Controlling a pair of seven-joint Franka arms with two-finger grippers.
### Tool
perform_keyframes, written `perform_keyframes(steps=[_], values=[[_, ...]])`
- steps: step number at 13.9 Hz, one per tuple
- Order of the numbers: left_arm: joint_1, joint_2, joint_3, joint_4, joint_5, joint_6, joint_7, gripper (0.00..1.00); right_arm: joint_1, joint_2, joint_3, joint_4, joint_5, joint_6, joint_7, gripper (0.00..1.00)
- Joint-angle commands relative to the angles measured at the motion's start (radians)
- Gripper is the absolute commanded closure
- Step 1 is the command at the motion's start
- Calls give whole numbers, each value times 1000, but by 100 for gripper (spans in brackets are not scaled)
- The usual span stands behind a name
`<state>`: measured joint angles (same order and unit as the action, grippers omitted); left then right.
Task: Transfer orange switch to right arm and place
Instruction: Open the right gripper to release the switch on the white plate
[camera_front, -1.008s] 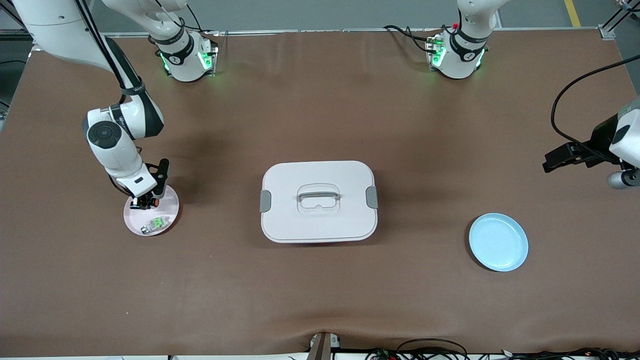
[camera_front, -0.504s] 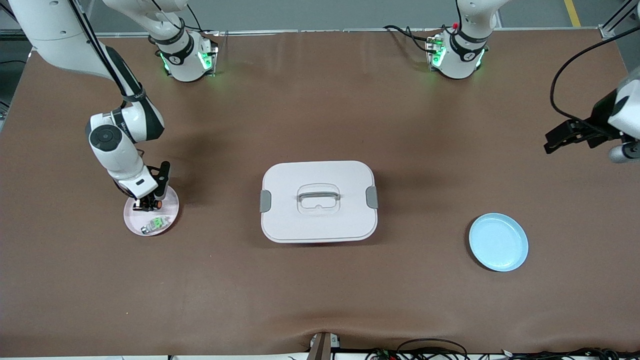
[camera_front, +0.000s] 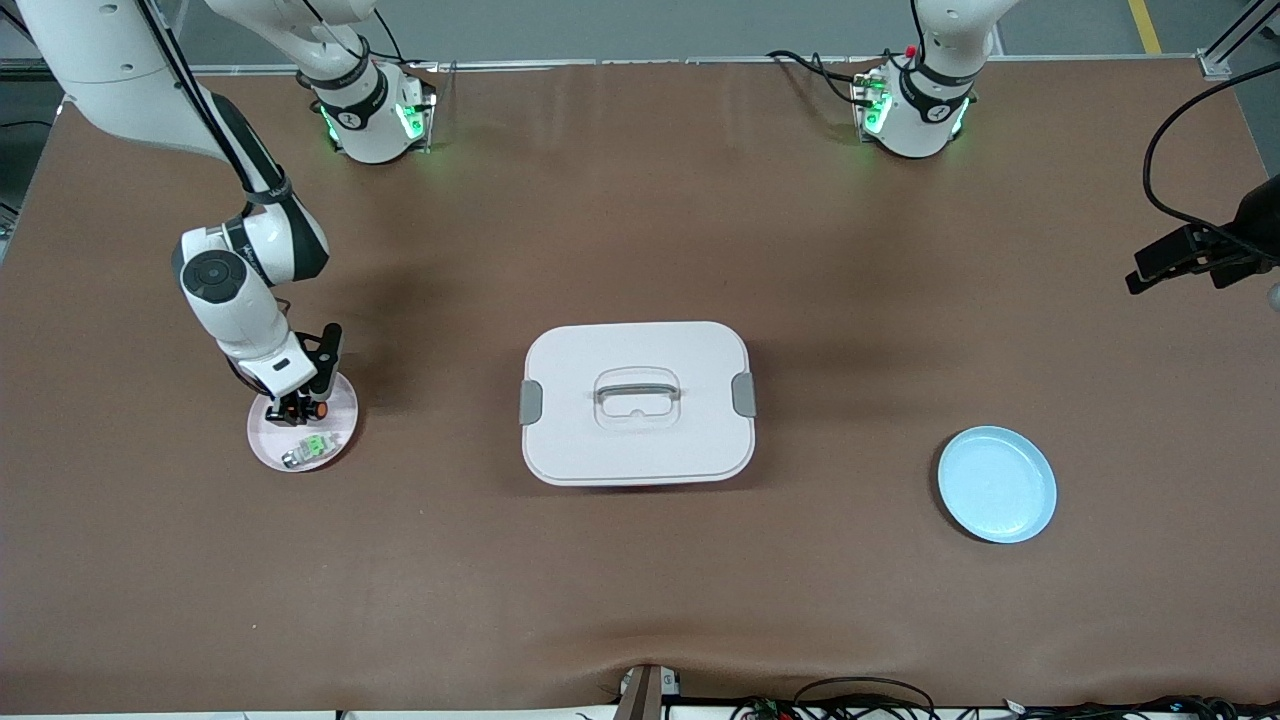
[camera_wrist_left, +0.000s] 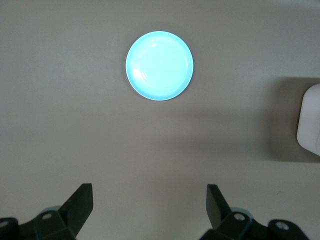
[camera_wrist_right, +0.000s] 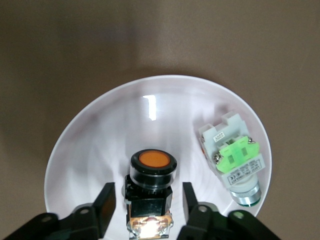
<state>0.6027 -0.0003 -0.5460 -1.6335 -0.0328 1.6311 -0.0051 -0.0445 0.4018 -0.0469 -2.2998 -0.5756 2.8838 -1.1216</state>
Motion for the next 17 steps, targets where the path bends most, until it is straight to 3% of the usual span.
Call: perform_keyframes(steps=[1, 4, 5, 8, 10, 14, 16, 17], values=[[6, -23, -6, 0, -16, 4, 8, 0, -21, 0, 12, 2, -39, 9, 34, 0], [-32, -14, 4, 20, -13, 4, 1, 0, -24, -14, 13, 3, -38, -6, 60, 0], [-87, -14, 53, 20, -10, 4, -2, 0, -38, -23, 13, 3, -36, -11, 103, 0], [-355, -14, 326, 20, -4, 4, -4, 0, -63, -81, 21, 5, -24, -101, 189, 0], [-466, -14, 435, 20, -4, 3, -4, 0, -64, -144, 24, 8, 6, -199, 258, 0], [-606, -14, 558, 23, -6, 4, -7, 0, -60, -244, 22, 57, 234, -426, 270, 0], [-609, -12, 555, 47, -4, 4, -25, 0, -69, -277, 15, 65, 424, -486, 299, 0], [-610, -4, 551, 53, -1, 4, -51, 0, -69, -294, 15, 66, 474, -517, 354, 0]])
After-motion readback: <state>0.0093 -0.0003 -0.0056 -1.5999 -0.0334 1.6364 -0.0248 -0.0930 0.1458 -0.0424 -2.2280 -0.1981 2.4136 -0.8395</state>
